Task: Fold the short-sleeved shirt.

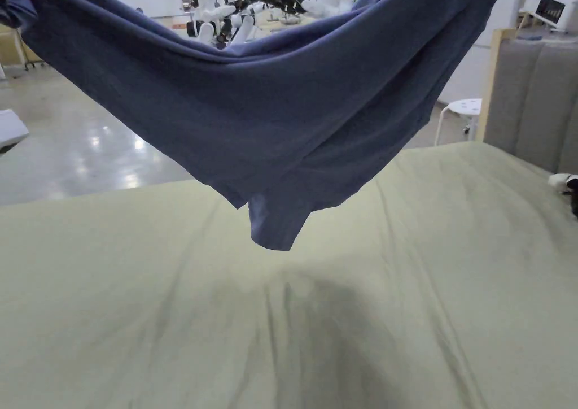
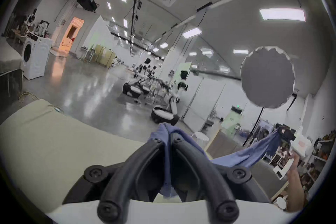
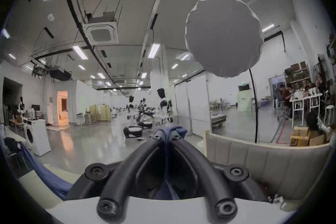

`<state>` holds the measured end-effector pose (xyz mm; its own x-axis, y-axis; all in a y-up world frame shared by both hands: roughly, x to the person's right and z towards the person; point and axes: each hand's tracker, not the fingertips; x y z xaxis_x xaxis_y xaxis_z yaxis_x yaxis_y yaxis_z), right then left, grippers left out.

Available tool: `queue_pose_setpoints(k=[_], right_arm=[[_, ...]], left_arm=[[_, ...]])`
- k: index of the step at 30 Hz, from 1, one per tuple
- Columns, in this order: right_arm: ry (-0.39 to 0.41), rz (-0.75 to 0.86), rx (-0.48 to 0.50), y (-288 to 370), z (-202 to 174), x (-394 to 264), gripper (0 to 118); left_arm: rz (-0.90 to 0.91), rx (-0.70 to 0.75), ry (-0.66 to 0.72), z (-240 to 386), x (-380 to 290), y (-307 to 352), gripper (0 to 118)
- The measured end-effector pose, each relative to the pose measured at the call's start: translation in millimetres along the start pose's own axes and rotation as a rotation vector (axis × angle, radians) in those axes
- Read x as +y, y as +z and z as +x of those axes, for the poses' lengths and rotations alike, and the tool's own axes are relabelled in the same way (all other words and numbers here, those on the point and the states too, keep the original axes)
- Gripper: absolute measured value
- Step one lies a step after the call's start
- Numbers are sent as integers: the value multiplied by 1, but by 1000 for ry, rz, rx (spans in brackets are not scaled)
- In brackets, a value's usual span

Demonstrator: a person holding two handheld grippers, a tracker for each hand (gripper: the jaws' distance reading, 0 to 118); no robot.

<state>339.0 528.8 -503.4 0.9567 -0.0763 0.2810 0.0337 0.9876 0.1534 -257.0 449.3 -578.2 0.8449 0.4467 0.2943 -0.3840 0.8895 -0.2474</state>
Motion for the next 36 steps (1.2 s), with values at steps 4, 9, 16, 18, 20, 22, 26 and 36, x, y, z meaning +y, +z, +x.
queue_pose_setpoints(k=[4,9,16,18,20,22,26,36], right_arm=[[-52,-81,90,19,0,-75,6],[-88,-302,153,64,-2,-212,6],[-173,-498,156,177,14,-324,6],[-154,-488,149,217,19,-326,6],[-117,-506,156,249,27,-320,6],[-118,-523,158,284,34,-315,6],[-121,-554,178,358,52,-293,6],[-106,-653,62,498,86,-261,6]], left_arm=[[-168,44,-28,-28,-71,-13,2],[-406,85,70,-81,-191,-10,2],[-510,100,139,-121,-270,51,2],[-520,95,141,-121,-264,76,2],[-514,85,144,-119,-260,102,2],[-504,73,107,-115,-254,131,2],[-504,86,48,-110,-252,192,2],[-591,174,149,-125,-287,338,3]])
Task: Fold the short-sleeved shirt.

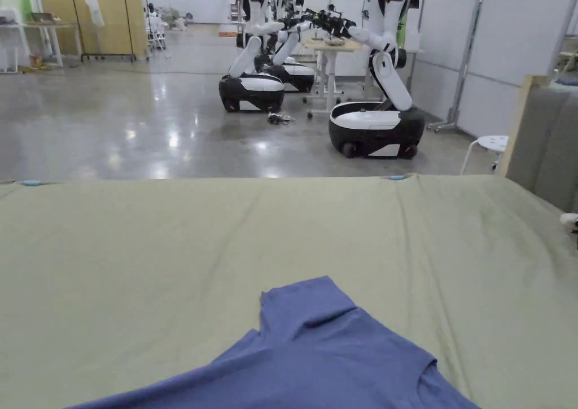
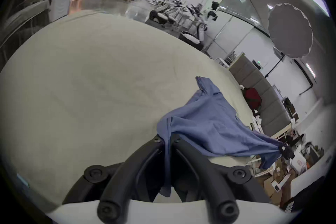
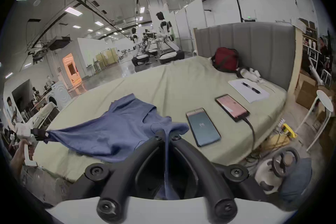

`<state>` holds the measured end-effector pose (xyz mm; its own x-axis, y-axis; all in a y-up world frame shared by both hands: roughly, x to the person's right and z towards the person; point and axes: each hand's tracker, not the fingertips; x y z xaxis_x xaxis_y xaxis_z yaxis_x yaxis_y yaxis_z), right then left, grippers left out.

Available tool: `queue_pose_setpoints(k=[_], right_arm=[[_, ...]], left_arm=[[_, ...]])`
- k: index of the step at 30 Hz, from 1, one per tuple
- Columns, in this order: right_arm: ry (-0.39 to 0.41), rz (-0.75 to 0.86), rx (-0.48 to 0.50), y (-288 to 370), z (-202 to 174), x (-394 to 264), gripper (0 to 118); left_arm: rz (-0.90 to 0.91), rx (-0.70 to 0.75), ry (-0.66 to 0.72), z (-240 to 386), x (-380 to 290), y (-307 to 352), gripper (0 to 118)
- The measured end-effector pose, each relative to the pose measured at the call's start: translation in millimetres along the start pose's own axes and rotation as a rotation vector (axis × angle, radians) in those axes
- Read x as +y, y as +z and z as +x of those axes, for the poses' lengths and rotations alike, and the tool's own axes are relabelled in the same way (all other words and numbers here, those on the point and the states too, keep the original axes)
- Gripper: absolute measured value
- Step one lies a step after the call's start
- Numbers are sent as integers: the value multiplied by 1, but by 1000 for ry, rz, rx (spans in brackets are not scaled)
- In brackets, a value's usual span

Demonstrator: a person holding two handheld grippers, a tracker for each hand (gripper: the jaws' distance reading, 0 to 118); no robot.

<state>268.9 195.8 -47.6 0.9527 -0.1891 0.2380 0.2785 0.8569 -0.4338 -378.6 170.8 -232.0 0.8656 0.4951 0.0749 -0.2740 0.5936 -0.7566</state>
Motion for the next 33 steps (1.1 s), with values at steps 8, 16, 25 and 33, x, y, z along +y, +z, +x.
queue_pose_setpoints(k=[8,16,25,33], right_arm=[[201,-114,7,-47,-2,-28,6],[375,-242,-25,-113,-6,-38,41],[529,306,-77,-68,-70,28,86],[382,456,143,-47,-132,58,3]], left_arm=[[-25,149,-59,-10,-39,-10,3],[-17,234,-57,-22,-71,-45,35],[401,316,-232,33,-60,42,118],[546,221,-320,58,-49,77,0]])
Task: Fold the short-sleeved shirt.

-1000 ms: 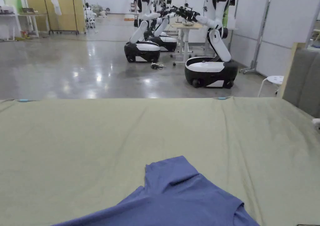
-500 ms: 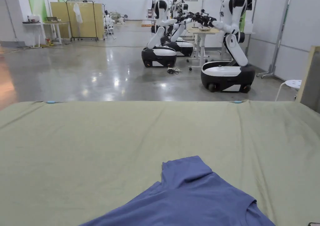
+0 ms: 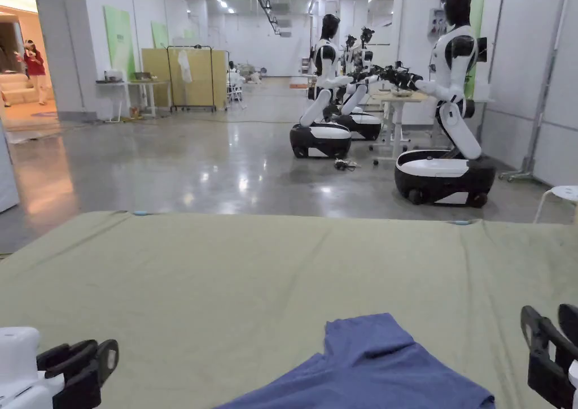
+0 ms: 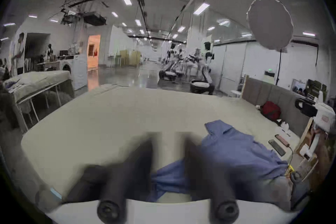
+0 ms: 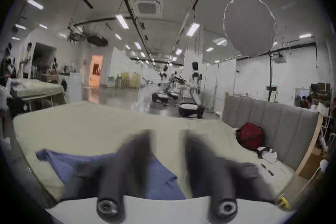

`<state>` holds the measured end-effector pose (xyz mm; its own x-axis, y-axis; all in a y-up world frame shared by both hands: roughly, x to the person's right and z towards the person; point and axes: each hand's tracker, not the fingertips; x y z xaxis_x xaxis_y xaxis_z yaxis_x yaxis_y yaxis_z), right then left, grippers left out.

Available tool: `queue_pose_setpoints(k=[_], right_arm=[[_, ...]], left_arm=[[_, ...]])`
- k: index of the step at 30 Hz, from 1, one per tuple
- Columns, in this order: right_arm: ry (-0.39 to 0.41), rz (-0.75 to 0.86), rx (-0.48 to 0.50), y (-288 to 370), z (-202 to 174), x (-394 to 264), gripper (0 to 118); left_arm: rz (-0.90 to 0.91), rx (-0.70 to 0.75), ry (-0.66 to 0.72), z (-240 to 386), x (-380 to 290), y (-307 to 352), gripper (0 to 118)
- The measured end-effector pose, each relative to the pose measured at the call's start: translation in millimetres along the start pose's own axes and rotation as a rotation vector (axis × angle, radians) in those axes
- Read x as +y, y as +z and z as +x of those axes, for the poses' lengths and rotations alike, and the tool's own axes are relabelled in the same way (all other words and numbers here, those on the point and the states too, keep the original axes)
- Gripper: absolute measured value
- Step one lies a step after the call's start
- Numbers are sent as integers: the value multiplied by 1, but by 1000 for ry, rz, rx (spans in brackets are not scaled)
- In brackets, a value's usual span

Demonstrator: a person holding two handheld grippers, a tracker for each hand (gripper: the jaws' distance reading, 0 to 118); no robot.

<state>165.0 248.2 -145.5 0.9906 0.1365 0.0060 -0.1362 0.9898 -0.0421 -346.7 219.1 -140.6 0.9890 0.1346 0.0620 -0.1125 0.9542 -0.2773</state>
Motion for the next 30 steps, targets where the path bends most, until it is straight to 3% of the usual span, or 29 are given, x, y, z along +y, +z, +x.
queue_pose_setpoints(k=[2,3,8,13,15,16,17,18,19,25,30], right_arm=[[4,0,-39,0,-11,3,3],[0,4,38,1,-11,5,3],[60,-18,30,5,-20,4,3],[13,-69,60,5,-17,-5,3],[2,-103,85,2,-17,-11,3],[6,-114,89,1,-18,-14,3],[17,-121,90,0,-19,-16,3],[28,-133,86,-1,-21,-19,3],[37,-142,92,-1,-22,-22,3],[24,-193,111,-10,-27,-34,3],[39,-230,121,-16,-28,-44,3]], left_arm=[[-5,-70,58,10,8,14,0],[-38,-103,65,10,10,19,0],[-41,-10,-102,8,-4,16,0],[-276,-39,-7,-31,-31,-16,5],[-358,-29,3,-43,-46,-34,12],[-420,-9,-31,-45,-50,-43,31],[-450,-8,-41,-46,-56,-50,86],[-488,4,-39,-48,-63,-60,118],[-526,-21,72,-45,-72,-63,115],[-652,9,104,-57,-92,-113,118],[-716,25,49,-42,-111,-144,115]])
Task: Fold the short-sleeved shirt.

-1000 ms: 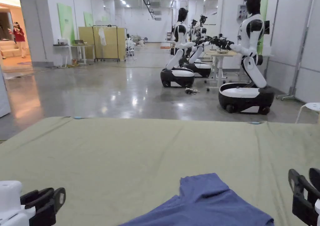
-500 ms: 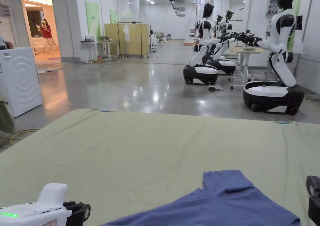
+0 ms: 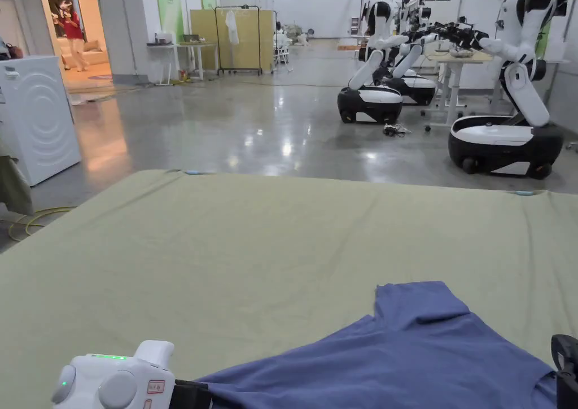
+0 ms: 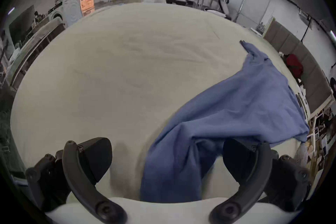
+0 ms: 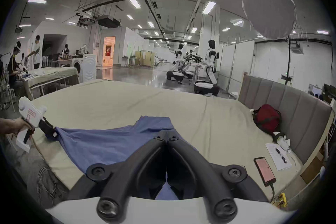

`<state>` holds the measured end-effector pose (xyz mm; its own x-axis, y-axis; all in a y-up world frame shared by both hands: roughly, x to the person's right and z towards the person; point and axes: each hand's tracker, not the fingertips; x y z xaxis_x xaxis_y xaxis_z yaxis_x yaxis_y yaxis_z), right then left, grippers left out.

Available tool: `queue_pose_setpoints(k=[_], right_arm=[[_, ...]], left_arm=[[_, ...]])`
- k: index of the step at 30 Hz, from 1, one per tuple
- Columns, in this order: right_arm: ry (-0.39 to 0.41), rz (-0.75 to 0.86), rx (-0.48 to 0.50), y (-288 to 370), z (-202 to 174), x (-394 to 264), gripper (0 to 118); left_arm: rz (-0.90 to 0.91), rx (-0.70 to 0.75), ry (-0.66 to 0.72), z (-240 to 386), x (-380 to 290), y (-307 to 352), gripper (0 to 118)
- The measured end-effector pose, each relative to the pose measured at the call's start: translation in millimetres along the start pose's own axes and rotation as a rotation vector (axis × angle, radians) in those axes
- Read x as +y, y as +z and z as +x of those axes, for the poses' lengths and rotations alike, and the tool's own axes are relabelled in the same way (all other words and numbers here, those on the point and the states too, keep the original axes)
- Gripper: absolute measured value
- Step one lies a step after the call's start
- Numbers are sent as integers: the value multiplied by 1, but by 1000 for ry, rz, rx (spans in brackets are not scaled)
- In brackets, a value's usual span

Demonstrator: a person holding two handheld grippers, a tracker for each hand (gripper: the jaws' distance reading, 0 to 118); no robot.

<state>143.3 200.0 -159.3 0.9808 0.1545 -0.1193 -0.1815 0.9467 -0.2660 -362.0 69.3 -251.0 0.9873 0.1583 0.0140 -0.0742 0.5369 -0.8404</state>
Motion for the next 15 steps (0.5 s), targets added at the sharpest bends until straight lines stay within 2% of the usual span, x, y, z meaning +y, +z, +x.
queue_pose_setpoints(k=[4,5,7,8,10,15], right_arm=[[-4,-25,-2,-6,5,-5,3],[-8,-31,-2,-8,6,-7,3],[-19,-45,-7,-13,9,-10,3],[-25,-49,-8,-15,10,-12,3],[-50,-61,0,-19,14,-16,3],[-50,-107,-5,-35,26,-26,3]], left_arm=[[58,68,-173,29,-3,-1,74],[51,64,-191,35,-3,-2,58],[21,41,-179,36,3,-2,55],[20,29,-172,35,4,-1,47],[7,-66,-143,32,6,-1,12],[3,-50,-202,39,11,1,9]])
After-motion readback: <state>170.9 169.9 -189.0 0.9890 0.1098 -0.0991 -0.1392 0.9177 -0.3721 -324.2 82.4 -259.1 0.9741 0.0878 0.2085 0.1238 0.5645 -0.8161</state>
